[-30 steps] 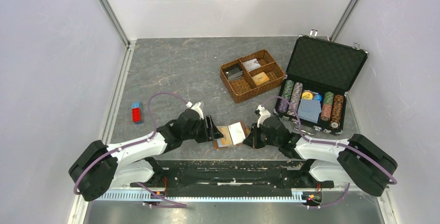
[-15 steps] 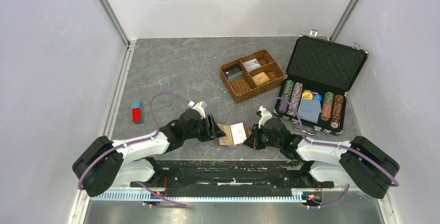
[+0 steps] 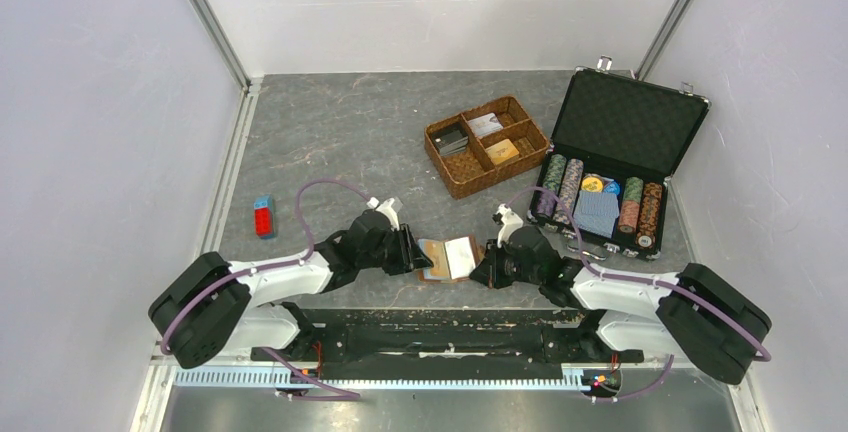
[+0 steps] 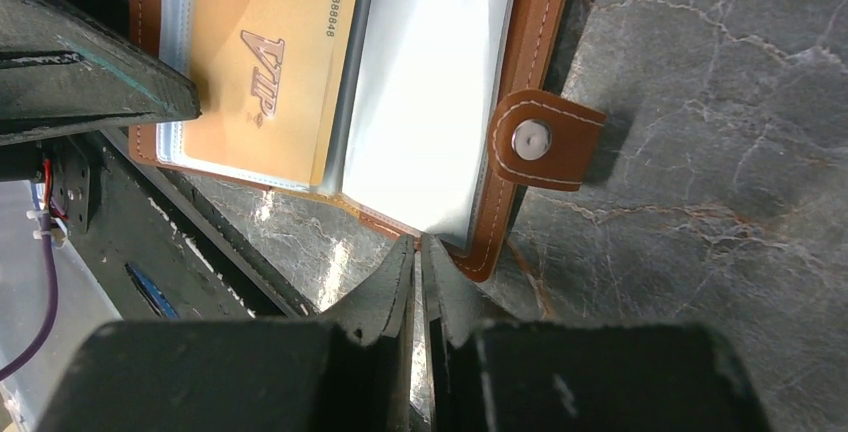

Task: Take the credit cards out of the card holder
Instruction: Remove the credit card from the card holder.

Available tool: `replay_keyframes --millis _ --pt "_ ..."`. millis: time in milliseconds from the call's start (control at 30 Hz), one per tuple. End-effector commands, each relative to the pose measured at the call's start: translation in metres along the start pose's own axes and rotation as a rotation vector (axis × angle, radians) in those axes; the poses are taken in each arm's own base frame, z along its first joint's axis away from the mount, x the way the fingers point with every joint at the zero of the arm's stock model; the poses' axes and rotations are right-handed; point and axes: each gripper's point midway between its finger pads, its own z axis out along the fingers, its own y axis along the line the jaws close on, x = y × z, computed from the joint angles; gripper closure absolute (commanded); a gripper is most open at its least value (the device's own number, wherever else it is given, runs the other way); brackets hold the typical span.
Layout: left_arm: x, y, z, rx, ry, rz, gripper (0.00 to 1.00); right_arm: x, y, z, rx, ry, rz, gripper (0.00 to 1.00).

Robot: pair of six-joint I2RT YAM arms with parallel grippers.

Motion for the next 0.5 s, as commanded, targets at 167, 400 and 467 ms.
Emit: replay_keyframes --millis 167,400,467 --pt "-0.009 -0.023 0.0 0.085 -0.014 0.0 0.84 -0.043 0.034 -0.006 -0.064 -0.081 -0.078 0.88" --pt "-0.007 -0.034 -0.006 0.164 -0.021 0.011 0.98 -0.063 0.071 -0.007 -0.216 -0.1 -0.136 0.81" --pt "-0.008 -0.037 -0.01 0.184 -0.037 0.019 0.98 -0.065 0.074 -0.008 -0.247 -0.104 -0.133 0.81"
